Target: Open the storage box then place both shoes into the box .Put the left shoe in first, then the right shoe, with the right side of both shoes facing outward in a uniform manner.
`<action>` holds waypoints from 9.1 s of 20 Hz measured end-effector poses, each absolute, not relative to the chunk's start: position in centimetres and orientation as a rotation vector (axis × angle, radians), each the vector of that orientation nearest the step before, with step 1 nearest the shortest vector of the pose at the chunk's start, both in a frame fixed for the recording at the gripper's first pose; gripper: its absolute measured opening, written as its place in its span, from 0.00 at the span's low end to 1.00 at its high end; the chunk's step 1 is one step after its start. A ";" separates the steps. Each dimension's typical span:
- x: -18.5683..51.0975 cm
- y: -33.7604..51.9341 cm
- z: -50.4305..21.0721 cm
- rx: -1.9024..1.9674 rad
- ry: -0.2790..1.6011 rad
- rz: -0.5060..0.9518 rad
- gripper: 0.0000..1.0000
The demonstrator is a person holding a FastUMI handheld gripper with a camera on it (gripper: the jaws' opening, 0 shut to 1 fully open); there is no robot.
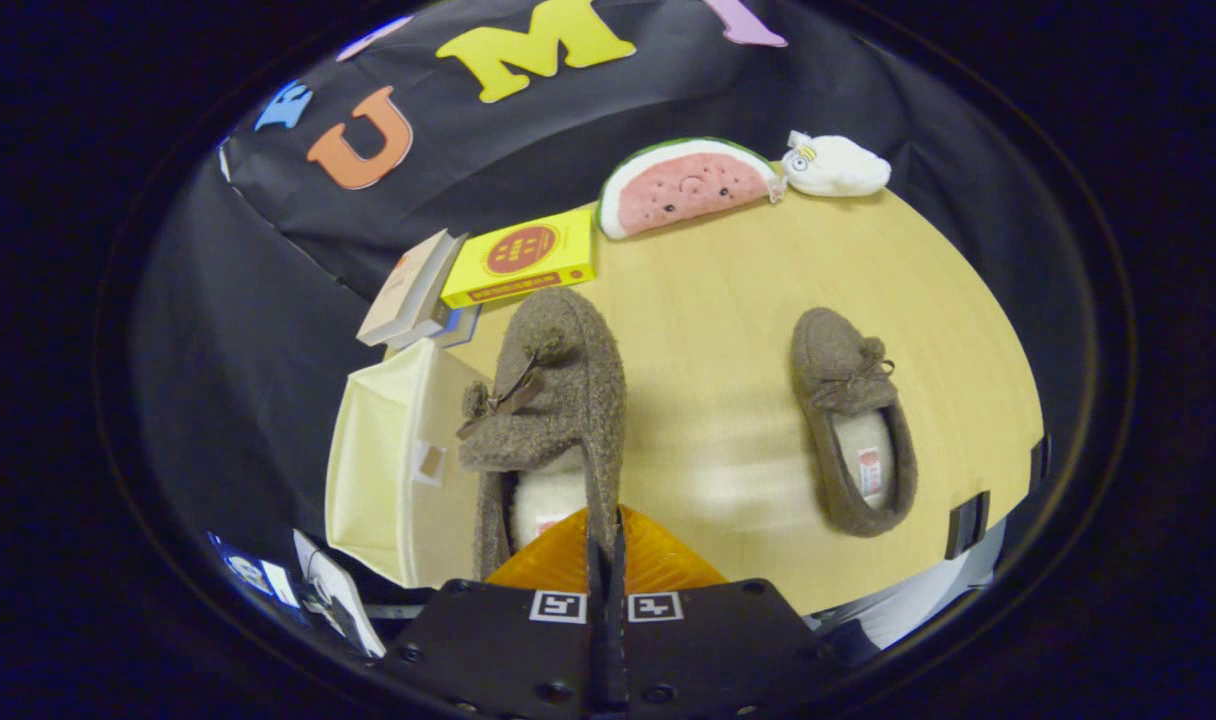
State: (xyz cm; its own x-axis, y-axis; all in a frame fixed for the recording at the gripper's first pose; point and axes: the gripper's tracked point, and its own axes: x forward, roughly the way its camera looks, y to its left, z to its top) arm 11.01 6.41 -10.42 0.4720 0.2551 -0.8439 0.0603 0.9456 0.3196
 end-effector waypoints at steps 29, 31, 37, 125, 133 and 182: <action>14.4 33.3 -22.7 0.187 1.218 0.130 0.02; 14.6 33.3 -22.6 0.202 1.217 0.143 0.05; 14.4 33.1 -19.9 0.217 1.190 0.255 0.27; 13.4 23.1 -10.1 0.366 1.087 0.091 0.03; 14.2 23.7 -13.6 0.324 1.008 0.044 0.03; -4.0 0.2 -0.6 0.002 -0.085 -0.095 0.95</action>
State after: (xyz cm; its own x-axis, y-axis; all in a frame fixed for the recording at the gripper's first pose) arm -3.95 0.23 -0.59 0.9919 -0.0949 0.0844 0.0948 0.9955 0.0057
